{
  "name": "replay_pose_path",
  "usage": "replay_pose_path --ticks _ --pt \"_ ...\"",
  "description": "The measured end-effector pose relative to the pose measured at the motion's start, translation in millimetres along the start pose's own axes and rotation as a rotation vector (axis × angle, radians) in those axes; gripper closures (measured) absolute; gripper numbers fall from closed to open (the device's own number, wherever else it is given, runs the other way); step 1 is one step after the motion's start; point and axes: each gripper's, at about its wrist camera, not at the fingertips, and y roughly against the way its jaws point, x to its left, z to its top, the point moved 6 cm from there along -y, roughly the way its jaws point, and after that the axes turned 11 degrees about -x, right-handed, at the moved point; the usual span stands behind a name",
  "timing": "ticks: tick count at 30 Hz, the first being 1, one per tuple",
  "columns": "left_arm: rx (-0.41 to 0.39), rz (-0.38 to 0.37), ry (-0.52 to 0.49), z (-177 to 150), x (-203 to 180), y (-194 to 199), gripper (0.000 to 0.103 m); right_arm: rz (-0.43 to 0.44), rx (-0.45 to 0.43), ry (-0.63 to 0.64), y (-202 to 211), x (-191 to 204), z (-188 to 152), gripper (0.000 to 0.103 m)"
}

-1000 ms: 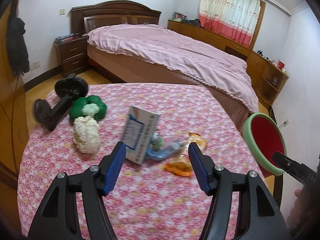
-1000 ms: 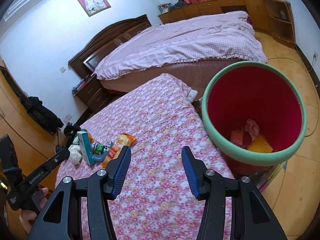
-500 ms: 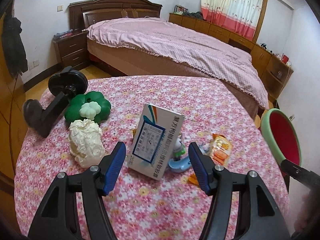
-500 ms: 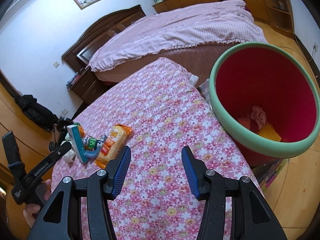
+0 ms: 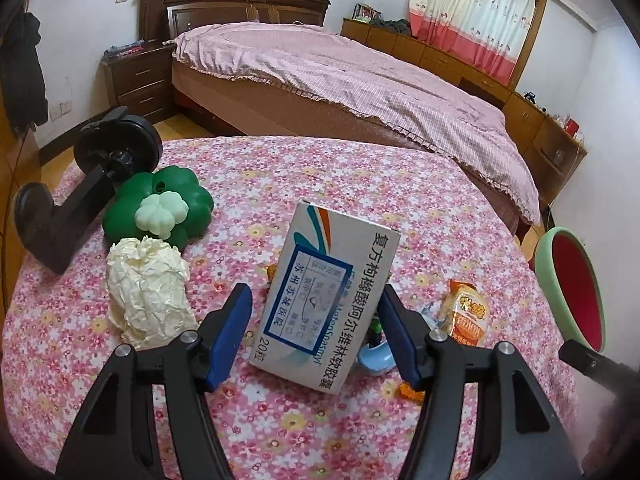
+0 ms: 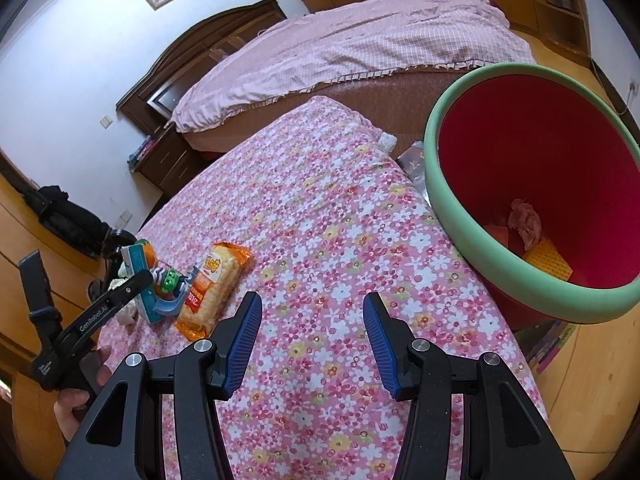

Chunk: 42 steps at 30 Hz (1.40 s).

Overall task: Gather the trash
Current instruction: 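Reach the left gripper to the white medicine box and close on it, then grasp the yellow rice-cracker snack packet with the right gripper while the left holds the medicine box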

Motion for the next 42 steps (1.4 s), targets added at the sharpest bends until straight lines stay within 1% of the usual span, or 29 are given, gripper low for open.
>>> replay_pose_path --ticks 7,10,14,17,25,27,31,35,42 --pt "-0.027 -0.016 0.018 3 2 10 0.046 0.004 0.01 0.008 -3 5 -1 0.049" --pt "-0.048 -0.027 0.028 8 1 23 0.046 0.008 0.009 0.02 -2 9 0 0.049" --pt "-0.075 -0.016 0.06 13 8 43 0.046 0.021 0.004 0.044 -2 20 1 0.049" --pt "-0.082 0.014 0.098 13 20 56 0.046 0.03 0.005 0.069 -3 30 1 0.049" --pt "-0.077 0.164 0.171 -6 68 77 0.046 0.058 0.033 0.125 -17 64 -9 0.049" --pt "-0.072 0.188 0.184 -12 78 79 0.046 0.064 0.043 0.14 -22 73 -12 0.049" --pt "-0.064 0.213 0.216 -20 96 79 0.046 0.066 0.061 0.168 -33 89 -20 0.049" --pt "-0.074 0.234 0.218 -25 105 79 0.046 0.045 0.069 0.206 -47 103 -25 0.049" --pt "-0.084 0.214 0.24 -25 111 74 0.046 -0.004 0.083 0.252 -71 115 -34 0.049"
